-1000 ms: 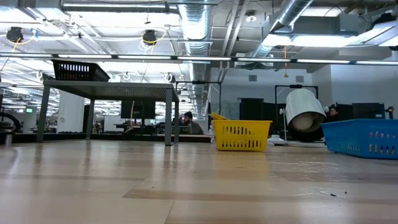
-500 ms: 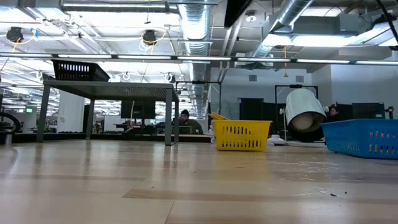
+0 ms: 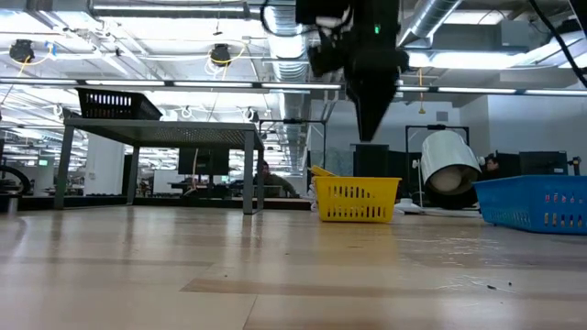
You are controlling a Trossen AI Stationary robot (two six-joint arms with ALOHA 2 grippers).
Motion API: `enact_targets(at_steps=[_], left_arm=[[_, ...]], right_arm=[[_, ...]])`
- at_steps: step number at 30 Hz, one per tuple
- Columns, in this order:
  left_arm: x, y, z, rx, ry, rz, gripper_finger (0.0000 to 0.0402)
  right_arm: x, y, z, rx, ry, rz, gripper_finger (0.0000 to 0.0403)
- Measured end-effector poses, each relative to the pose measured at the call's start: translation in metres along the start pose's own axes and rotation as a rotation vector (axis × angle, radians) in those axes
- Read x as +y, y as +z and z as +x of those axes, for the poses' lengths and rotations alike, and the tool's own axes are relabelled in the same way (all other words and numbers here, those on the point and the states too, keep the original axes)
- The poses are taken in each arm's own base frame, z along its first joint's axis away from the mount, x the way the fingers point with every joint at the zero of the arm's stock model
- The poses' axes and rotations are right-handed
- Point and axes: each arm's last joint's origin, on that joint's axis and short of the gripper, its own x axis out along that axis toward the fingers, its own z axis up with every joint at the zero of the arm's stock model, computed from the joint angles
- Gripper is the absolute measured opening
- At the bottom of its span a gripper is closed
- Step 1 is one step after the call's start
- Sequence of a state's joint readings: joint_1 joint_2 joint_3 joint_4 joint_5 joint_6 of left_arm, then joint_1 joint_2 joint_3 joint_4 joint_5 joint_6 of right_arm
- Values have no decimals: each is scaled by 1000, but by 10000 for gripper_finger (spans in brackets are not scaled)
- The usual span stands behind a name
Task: Pick & Place Office Desk Supplies
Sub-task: Put the yellow bin on the shelf
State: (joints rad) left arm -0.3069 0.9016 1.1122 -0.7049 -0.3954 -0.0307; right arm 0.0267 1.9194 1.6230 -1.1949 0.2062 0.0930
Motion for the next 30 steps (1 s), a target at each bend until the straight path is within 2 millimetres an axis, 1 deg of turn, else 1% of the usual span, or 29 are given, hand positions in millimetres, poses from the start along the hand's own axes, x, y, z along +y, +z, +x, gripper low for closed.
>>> enact_targets(at_steps=[5, 9, 16, 21, 25, 30], left_arm=[[-1, -8, 4, 30, 3, 12, 159], [-1, -14, 8, 29, 24, 10, 159], [3, -15, 11, 39, 56, 0, 159], [7, -15, 12, 45, 77, 14, 159], [11, -15, 13, 49, 99, 5, 159], [16, -16, 14, 56, 124, 16, 159]], right_arm=[[-1, -2, 21, -19, 2, 2, 124], [-3, -4, 33, -16, 2, 11, 124], [-10, -6, 40, -14, 7, 34, 137], [-8, -11, 48, 10, 44, 33, 157], [-6, -12, 48, 20, 49, 27, 167], [0, -12, 46, 18, 81, 14, 167]])
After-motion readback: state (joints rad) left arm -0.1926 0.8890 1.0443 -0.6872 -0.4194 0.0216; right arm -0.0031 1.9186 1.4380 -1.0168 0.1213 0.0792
